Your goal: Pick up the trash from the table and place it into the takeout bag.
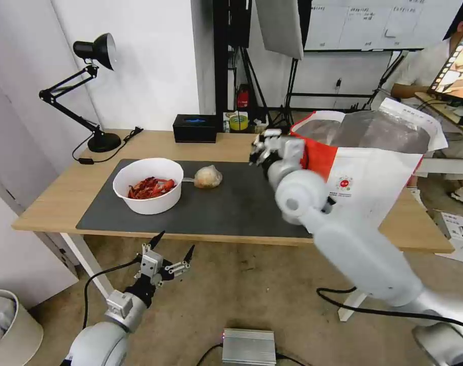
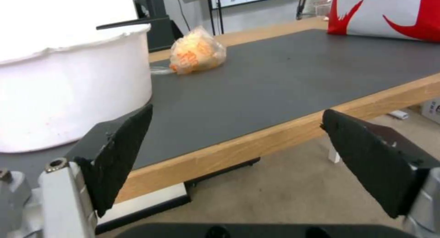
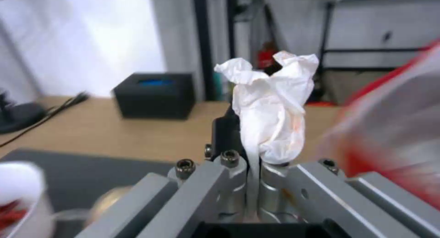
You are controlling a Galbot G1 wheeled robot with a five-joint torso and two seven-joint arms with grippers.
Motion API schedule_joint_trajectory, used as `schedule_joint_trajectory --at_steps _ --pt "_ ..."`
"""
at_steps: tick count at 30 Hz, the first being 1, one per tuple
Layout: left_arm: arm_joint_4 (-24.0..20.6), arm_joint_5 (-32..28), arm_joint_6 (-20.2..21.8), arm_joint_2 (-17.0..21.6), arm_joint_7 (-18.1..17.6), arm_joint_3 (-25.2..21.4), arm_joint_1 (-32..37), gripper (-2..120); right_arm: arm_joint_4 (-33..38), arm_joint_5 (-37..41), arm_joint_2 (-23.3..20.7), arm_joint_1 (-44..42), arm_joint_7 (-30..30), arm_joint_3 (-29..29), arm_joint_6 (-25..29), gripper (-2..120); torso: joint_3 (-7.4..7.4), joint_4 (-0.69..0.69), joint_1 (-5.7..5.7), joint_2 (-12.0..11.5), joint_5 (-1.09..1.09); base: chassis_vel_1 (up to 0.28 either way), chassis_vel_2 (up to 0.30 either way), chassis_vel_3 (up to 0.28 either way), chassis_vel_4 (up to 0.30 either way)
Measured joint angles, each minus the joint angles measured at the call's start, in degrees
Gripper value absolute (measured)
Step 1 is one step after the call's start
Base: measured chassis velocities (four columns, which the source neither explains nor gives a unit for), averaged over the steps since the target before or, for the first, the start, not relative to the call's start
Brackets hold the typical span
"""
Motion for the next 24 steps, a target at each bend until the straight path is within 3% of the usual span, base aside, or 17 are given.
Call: schedule_joint_trajectory --at_steps 10,24 --pt "0.00 1.26 0.12 -0.83 -0.69 1.71 -0.54 100 2.38 5.48 -8.79 1.15 3.11 6.89 -1.78 0 0.00 -0.02 0.00 0.00 -0.01 0.000 0.000 0.000 0.000" --pt "0.40 1.26 0.17 -0.20 -0.63 3.19 -1.68 100 1.75 12.57 -11.57 -4.87 7.95 12.99 -2.18 0 0.00 -0.01 0.00 0.00 0.00 0.000 0.000 0.000 0.000"
